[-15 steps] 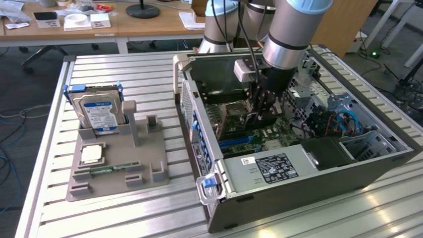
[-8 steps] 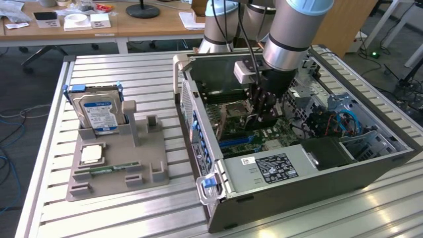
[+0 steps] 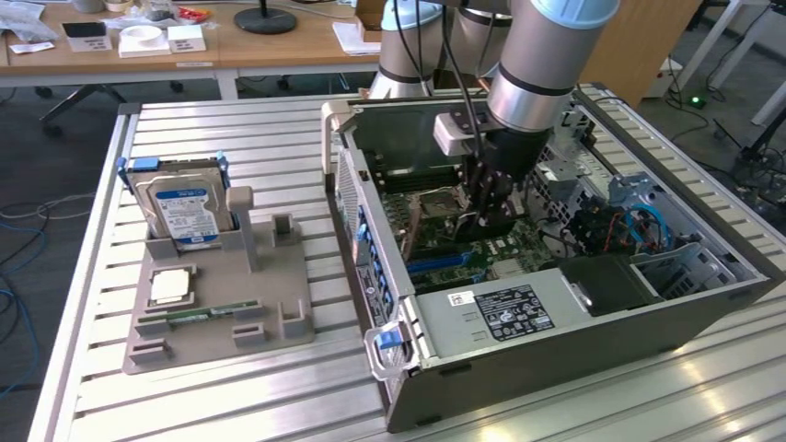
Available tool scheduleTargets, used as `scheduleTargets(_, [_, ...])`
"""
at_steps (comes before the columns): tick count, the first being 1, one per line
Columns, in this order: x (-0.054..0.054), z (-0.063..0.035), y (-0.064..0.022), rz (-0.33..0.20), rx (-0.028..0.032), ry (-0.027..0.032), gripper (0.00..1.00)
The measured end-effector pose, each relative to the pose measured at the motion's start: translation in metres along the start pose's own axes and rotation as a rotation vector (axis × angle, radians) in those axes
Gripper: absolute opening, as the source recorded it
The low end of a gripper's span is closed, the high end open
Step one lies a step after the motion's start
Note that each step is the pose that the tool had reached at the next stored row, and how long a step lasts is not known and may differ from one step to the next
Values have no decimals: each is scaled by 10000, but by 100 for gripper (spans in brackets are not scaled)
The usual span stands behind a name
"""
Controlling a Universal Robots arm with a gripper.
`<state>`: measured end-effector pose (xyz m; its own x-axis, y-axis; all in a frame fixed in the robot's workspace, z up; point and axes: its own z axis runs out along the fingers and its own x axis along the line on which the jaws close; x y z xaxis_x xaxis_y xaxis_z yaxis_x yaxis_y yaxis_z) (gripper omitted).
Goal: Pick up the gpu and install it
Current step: 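Insert the gpu into the slot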
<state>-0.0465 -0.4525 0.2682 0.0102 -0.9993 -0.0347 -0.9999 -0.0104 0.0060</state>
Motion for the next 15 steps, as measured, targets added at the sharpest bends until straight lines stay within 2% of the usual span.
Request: scheduleTargets(15, [0, 0, 37, 1, 1, 0, 26])
